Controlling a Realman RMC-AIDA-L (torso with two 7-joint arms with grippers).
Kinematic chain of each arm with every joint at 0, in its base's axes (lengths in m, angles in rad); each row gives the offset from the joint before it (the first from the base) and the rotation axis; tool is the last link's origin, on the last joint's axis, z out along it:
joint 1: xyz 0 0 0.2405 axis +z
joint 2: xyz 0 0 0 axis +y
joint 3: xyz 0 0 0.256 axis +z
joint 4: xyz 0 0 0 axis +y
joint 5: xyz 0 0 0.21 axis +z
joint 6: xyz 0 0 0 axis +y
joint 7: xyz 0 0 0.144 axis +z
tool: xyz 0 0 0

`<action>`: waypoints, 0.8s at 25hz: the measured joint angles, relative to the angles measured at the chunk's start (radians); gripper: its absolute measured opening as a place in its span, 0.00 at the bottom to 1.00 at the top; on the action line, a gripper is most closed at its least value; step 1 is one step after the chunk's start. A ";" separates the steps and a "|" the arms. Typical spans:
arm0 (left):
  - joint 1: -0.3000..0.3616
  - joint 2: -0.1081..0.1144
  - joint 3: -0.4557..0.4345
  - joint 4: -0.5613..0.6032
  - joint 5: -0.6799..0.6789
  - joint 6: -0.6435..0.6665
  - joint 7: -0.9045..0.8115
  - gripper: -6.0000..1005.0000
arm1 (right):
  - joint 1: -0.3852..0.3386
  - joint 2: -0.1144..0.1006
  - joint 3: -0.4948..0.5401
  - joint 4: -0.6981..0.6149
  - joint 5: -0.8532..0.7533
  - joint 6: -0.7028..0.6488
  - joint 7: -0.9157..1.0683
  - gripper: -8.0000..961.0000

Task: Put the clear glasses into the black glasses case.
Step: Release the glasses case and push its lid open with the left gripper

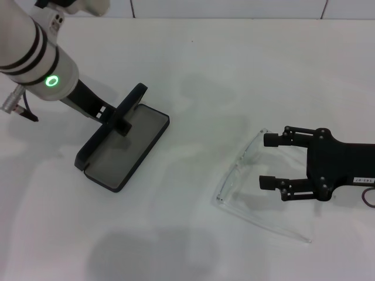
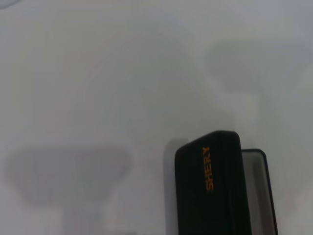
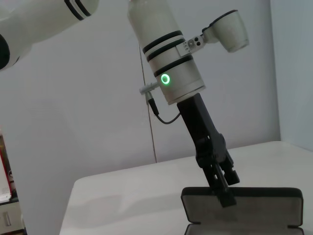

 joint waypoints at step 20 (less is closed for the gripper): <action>-0.010 0.001 0.075 -0.031 0.006 -0.043 0.018 0.55 | 0.000 0.000 0.002 0.003 0.000 0.018 0.000 0.84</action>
